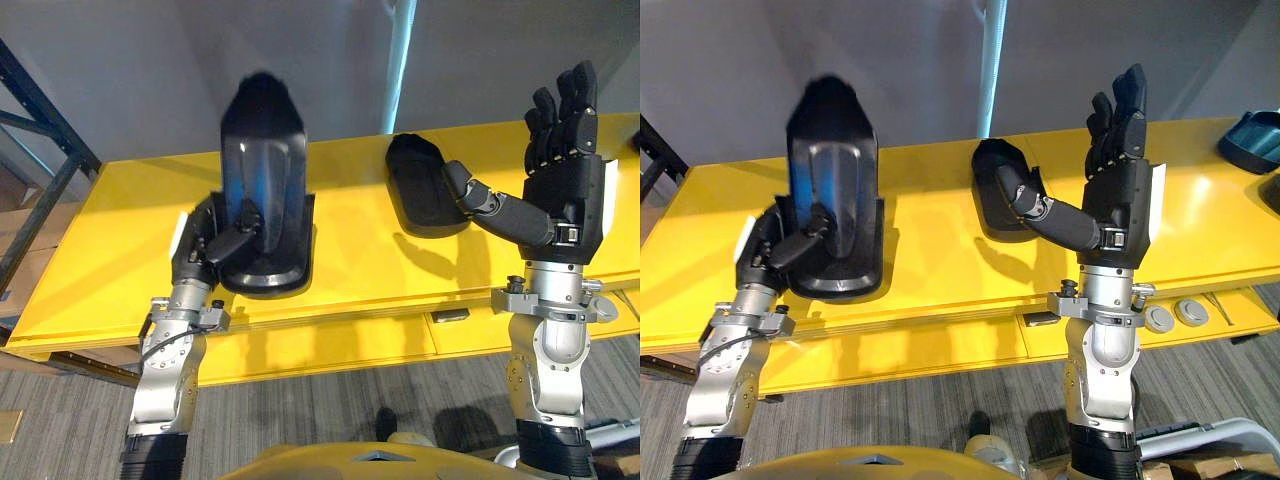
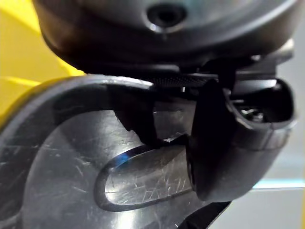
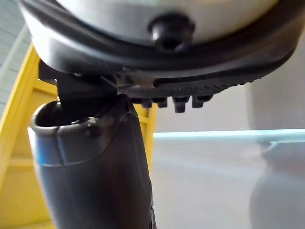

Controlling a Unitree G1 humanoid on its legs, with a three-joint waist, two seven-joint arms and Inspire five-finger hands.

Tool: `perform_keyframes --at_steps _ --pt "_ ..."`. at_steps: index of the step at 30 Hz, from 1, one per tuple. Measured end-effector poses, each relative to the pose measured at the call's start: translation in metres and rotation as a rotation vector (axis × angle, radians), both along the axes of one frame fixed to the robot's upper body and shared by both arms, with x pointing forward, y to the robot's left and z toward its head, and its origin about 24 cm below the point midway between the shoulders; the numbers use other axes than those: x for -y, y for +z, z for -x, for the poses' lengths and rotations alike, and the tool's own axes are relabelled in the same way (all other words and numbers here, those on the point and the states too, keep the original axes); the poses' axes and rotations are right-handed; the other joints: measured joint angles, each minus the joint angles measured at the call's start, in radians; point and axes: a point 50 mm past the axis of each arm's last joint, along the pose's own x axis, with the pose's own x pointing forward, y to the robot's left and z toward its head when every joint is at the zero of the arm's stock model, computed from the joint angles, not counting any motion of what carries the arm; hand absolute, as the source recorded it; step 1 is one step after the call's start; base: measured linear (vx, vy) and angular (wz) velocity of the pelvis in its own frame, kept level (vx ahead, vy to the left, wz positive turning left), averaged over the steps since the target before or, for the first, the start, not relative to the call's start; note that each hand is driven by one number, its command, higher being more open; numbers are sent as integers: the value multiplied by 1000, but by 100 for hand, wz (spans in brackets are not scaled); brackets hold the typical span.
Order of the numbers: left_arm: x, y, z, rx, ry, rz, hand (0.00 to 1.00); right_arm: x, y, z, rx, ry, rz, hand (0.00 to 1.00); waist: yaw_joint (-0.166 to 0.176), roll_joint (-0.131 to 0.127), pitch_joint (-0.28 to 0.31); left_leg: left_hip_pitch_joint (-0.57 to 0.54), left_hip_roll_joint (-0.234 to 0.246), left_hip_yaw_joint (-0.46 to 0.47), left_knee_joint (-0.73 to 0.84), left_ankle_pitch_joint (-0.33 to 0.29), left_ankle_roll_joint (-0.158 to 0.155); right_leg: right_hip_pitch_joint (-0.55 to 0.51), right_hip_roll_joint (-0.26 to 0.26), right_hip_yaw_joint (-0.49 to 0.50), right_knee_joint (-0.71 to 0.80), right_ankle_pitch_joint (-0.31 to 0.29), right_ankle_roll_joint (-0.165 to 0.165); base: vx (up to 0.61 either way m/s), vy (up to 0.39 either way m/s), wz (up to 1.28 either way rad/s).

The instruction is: Walk over and take three plastic housings, then place them on the shelf

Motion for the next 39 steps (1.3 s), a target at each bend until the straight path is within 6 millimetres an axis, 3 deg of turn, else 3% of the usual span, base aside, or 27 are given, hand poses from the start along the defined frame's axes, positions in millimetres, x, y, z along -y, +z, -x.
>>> perform_keyframes --at_steps 3,7,15,19,23,30,31,35,39 --pt "2 -19 -5 -97 25 23 0 -7 -2 -2 -18 50 15 100 -2 1 9 -15 4 11 6 2 3 -14 4 13 0 8 -4 -89 -27 -12" --pt "6 -16 -31 -91 70 115 0 -20 -4 -10 -57 144 93 100 -6 -5 39 -52 8 21 33 4 3 -46 6 23 5 22 -11 -89 -20 -6" --pt "7 24 -77 68 134 151 0 -38 14 -35 -28 245 147 100 -20 -2 136 -130 9 40 90 3 5 -120 4 53 28 46 -15 -85 4 -8" --pt "6 61 -99 192 147 169 0 -52 32 -41 37 312 198 100 -25 -6 207 -187 14 46 132 0 8 -180 3 65 67 47 -16 -99 -2 -4" --pt "10 81 -107 251 137 171 0 -62 40 -44 71 347 208 100 -26 -7 249 -214 19 43 161 -4 10 -205 3 63 95 44 -20 -72 0 1" --pt "8 91 -111 273 128 140 0 -69 42 -45 77 360 199 100 -24 -14 280 -229 26 44 197 -19 16 -218 3 63 126 38 -24 -46 20 0" --pt "7 91 -111 272 130 133 100 -69 42 -44 76 360 198 100 -25 -16 281 -229 26 45 197 -19 16 -218 3 64 126 38 -24 -33 22 -6" --pt "4 87 -110 253 140 112 100 -66 35 -42 53 345 184 100 -25 -18 282 -212 27 50 193 -19 16 -204 4 64 126 39 -23 -11 8 -4" --pt "-1 70 -107 178 156 78 100 -63 23 -37 7 335 172 100 -32 -18 277 -150 26 53 159 -16 15 -139 8 62 85 42 -19 11 5 -3"
